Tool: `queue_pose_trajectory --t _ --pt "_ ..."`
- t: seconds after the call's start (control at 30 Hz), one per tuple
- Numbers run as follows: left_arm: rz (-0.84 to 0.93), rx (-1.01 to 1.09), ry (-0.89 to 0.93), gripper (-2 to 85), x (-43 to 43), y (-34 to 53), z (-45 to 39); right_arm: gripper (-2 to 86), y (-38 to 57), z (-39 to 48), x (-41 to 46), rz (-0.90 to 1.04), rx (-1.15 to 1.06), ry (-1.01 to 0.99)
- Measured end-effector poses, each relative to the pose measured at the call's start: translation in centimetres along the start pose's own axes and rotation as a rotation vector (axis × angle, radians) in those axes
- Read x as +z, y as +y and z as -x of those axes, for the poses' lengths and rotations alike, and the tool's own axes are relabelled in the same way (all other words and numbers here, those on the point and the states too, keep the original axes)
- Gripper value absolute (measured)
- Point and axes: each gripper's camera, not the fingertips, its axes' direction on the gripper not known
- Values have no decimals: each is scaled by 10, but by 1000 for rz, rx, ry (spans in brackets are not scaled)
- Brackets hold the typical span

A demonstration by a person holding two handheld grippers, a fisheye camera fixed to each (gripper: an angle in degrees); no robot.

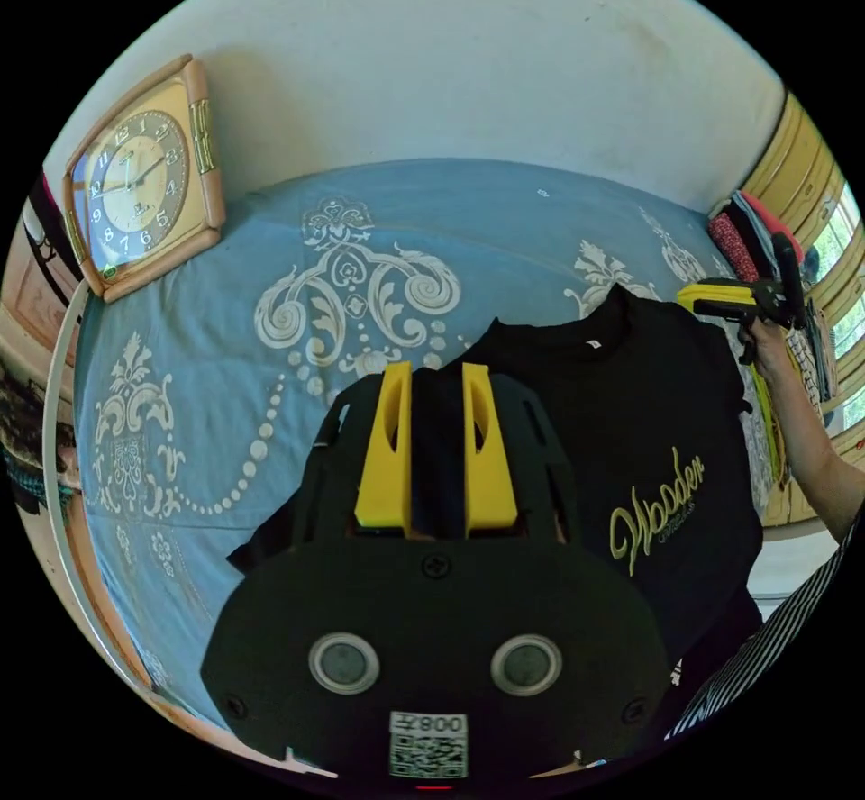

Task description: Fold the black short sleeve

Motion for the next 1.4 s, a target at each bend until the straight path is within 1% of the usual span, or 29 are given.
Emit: queue_pose_trajectory --t 0.07,0.2,0.3,0.33,0.37,0.43,0.53,0.6,0.63,0.7,0.8,0.9,0.97,1.1,1.2,1.27,1.33,1.37,1.4 --pt "28 11 11 91 11 -2 -2 64 -23 17 15 42 -58 -15" --pt "35 40 66 85 28 -6 -5 59 -43 28 46 143 -88 -16" --pt "91 87 42 57 44 -8 -11 26 -38 33 38 121 -114 20" --pt "82 92 29 36 45 -6 -11 19 -33 35 34 117 -128 30" --pt "77 95 39 33 45 -5 -11 14 -28 35 29 114 -130 31" --pt "46 94 34 24 42 -2 -10 9 -22 33 18 92 -117 37" --pt "21 82 8 22 43 3 -9 6 -13 20 1 33 -38 30" --pt "71 69 -2 24 54 8 -5 7 -9 11 5 54 8 3" --pt "57 46 1 27 52 14 0 8 -7 8 11 78 30 -22" --pt "42 -13 46 31 44 24 12 9 -2 5 5 63 54 -36" --pt "-54 -71 112 40 15 55 36 12 8 2 -11 49 84 -23" --pt "-99 -128 132 45 -9 106 59 14 29 -9 -38 -2 147 -15" --pt "-97 -178 125 45 -18 145 73 16 52 -15 -63 -46 178 -54" --pt "-67 -325 44 33 -29 238 101 17 97 -6 -98 -94 182 -154" --pt "-71 -462 54 20 -29 294 126 12 139 20 -109 -63 152 -168" --pt "-82 -503 102 13 -25 318 141 6 165 41 -98 30 114 -138" --pt "-86 -551 172 8 -25 336 159 2 179 48 -87 74 112 -100" --pt "-82 -556 171 8 -26 338 162 2 188 47 -95 14 118 -99" --pt "-75 -566 154 8 -29 344 167 2 190 44 -96 22 139 -112"
